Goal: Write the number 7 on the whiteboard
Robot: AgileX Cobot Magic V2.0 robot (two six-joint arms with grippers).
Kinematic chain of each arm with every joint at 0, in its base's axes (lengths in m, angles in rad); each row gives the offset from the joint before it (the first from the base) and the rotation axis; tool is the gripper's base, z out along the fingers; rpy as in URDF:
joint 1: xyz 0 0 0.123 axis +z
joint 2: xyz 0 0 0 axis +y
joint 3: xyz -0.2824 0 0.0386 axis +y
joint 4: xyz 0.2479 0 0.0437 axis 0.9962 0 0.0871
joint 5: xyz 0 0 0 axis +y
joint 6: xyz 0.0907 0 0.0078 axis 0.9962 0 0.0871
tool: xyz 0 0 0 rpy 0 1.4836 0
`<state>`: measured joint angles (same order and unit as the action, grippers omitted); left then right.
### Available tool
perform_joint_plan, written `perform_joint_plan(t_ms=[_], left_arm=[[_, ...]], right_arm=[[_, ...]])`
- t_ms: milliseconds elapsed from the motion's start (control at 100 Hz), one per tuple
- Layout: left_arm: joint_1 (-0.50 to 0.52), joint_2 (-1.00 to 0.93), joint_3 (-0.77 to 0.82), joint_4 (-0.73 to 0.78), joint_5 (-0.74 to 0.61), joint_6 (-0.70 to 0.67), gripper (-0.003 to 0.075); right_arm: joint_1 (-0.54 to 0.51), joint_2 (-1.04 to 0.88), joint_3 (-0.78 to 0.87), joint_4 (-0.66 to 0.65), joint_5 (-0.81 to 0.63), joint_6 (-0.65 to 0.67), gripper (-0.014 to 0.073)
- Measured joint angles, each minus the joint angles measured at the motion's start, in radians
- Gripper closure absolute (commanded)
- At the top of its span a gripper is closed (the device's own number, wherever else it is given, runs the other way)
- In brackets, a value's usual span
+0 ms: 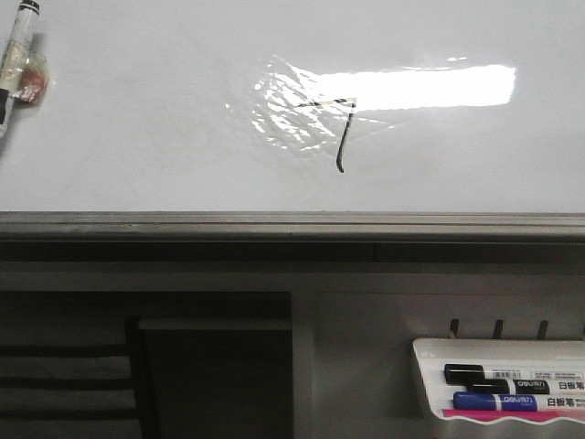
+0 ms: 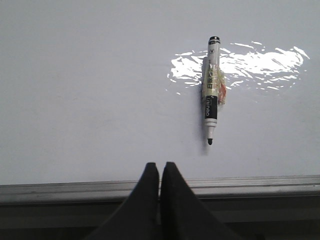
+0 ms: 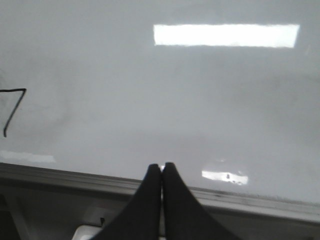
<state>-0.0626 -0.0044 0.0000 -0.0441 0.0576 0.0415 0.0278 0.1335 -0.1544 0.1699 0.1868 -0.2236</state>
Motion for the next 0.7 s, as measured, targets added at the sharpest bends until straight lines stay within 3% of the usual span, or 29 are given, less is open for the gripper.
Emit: perform_joint_plan(t_ms=[200,700], left_arm=[[0.000,0.000,0.000,0.000,0.000,-0.002,0.0741],[0.000,0.000,0.000,0.000,0.002,-0.002,0.0741]], right_arm=[[-0.023,-0.084,0.163,0.000,-0.111,0.000,0.0665],[-0.023,-0.144,0.164,0.002,-0.132,-0.001,0.0665]])
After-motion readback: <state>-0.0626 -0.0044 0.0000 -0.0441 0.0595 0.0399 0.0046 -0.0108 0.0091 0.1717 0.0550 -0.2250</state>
